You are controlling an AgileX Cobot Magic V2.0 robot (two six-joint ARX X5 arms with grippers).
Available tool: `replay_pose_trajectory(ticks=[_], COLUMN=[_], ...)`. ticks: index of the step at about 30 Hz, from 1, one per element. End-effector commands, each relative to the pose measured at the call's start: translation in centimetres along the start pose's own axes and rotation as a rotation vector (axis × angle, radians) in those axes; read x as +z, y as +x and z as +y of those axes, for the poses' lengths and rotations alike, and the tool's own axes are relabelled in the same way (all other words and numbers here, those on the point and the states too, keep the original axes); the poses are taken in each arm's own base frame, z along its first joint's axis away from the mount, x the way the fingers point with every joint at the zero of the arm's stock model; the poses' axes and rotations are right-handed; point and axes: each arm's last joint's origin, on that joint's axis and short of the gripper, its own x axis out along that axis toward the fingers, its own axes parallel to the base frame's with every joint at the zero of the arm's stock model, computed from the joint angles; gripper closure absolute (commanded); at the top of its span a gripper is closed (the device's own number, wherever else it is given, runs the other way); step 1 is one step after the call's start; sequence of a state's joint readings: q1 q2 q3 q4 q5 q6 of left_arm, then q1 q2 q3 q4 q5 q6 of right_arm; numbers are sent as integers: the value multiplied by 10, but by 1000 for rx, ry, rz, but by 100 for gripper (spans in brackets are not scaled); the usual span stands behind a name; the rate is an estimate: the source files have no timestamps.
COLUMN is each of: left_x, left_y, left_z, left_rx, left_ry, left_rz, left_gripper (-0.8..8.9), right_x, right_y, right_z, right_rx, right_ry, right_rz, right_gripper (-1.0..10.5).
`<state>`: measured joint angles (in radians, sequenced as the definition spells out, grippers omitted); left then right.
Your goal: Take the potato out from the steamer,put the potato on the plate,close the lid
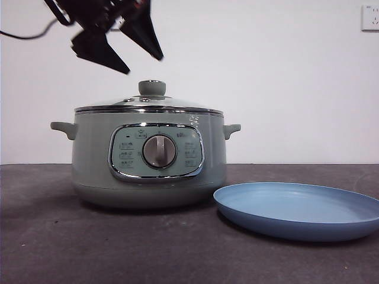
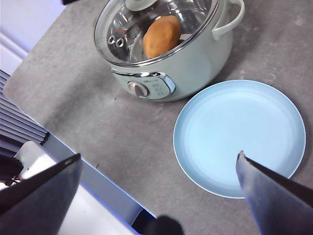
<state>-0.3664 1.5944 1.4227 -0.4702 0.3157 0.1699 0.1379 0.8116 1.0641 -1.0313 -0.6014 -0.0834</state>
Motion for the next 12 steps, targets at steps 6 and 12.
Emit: replay_pose_trajectory(ticks=[6,12], left_x=[-8,-10], left_y=[33,38], left_z=[-6,-10], left_rx=[-11,-26], left_ry=[26,29], left_rz=[55,75], left_gripper=[139,407], right_x=[0,0], right_y=[0,0], right_z=[0,0], right_rx=[0,0], right_ry=[0,-1], right_rz=[-4,-4], right_gripper=[318,318])
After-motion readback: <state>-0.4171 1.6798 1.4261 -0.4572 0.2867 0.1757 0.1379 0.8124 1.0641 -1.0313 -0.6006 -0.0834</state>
